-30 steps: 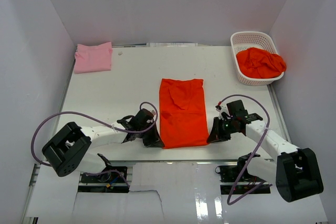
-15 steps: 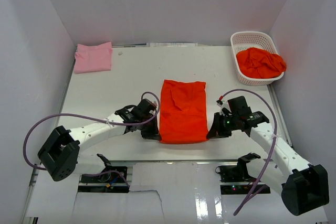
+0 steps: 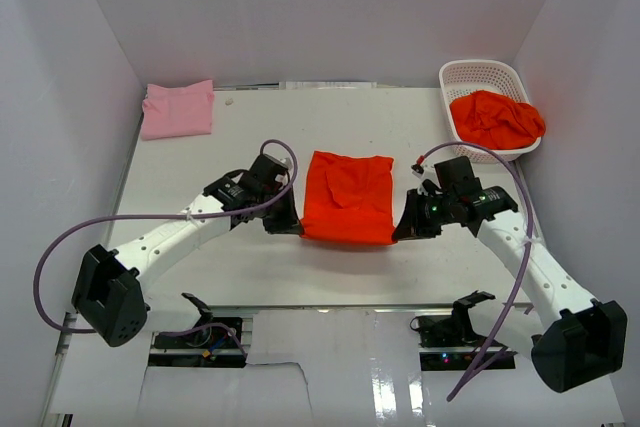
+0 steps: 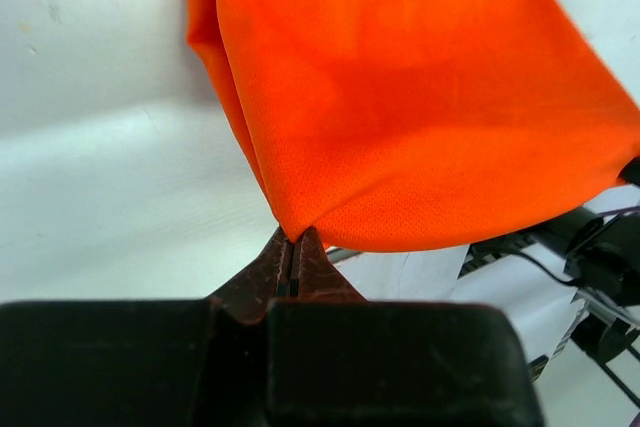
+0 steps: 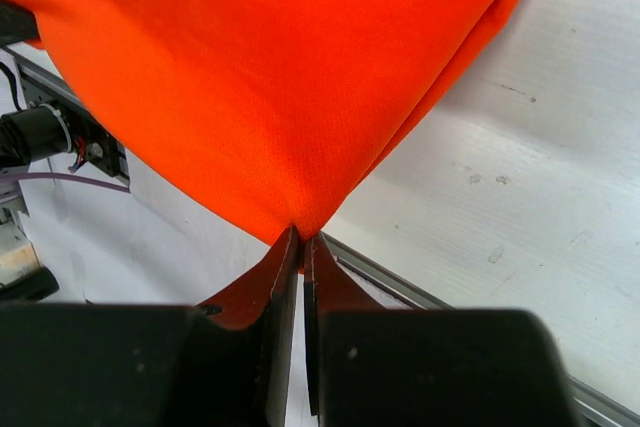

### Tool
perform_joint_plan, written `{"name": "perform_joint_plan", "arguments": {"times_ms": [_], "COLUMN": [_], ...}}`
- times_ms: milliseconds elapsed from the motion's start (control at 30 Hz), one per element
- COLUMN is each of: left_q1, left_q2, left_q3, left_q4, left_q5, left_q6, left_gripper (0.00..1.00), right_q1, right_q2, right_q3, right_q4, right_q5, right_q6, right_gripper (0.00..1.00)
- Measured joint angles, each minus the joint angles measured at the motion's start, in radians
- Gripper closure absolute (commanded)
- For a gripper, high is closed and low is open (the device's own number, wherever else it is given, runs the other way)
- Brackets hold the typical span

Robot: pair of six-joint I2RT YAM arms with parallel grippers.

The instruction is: Fold and stack the t-shirts

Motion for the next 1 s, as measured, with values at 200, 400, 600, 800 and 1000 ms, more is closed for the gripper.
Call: {"name": "perform_joint_plan", "arguments": {"times_ms": [200,400,600,800,1000], "left_q1": [0.086,0.098,0.109,0.14,0.179], "left_q2": [0.036,0.129,0.232,0.308,0.343], "left_q3": [0.092,0.183,0.281,0.377,0.447], "left_q4": [-0.021,-0.034,-0.038,-0.039,-0.042], "left_q5": [0.022,0.036,0.055,0.068,0.082], "left_q6": [0.063,0.11,0.146,0.179,0.204], "left_gripper": [1.0,1.0,1.0,1.0,1.0], "right_q1": [0.001,0.001,0.0,-0.015,-0.053], "right_q2": [0.076,0.157,0.229,0.291,0.321], "right_q3": [0.107,0.204,0.257,0.303,0.33], "right_q4": [-0.005,-0.009,-0.012,-0.019,-0.02], "right_q5": [-0.001,0.001,0.006,0.008,0.008], "right_q6": [-0.024,-0.045,-0.06,-0.077,-0.1], "right_gripper": [0.92,0.92,0.92,0.92,0.92]}}
